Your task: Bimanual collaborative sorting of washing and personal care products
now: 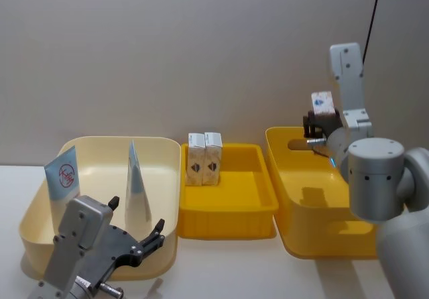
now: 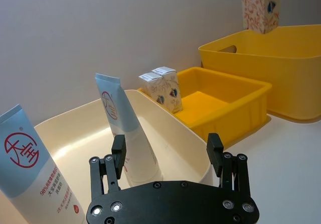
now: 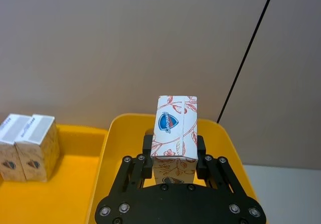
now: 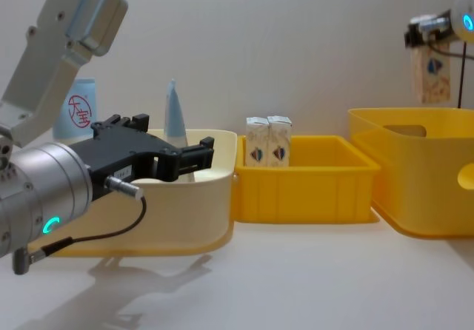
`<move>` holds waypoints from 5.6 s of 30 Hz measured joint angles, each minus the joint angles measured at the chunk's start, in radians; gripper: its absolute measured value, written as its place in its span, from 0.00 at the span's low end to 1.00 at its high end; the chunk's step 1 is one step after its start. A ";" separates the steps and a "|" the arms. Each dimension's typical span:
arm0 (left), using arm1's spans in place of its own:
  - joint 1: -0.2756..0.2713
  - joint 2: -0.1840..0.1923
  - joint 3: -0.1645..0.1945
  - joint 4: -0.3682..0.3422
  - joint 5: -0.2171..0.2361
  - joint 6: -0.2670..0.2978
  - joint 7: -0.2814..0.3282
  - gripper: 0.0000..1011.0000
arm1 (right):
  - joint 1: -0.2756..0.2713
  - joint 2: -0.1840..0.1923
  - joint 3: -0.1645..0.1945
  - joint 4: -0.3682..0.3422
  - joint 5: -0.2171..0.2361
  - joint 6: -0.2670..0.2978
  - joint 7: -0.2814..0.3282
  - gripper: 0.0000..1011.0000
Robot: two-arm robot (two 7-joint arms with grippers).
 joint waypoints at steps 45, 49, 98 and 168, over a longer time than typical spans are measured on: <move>-0.063 -0.007 -0.027 0.006 0.011 0.039 -0.015 0.99 | 0.009 -0.010 0.021 0.101 0.011 0.047 0.027 0.99; -0.080 -0.022 -0.034 0.027 -0.005 0.042 -0.029 0.99 | 0.009 -0.010 0.021 0.102 0.011 0.048 0.027 0.99; -0.305 -0.146 -0.016 0.378 -0.008 0.053 -0.163 0.99 | 0.009 -0.010 0.021 0.104 0.011 0.048 0.027 0.99; -0.367 -0.173 -0.046 0.527 0.058 -0.002 -0.175 0.50 | 0.009 -0.010 0.021 0.104 0.011 0.048 0.027 0.99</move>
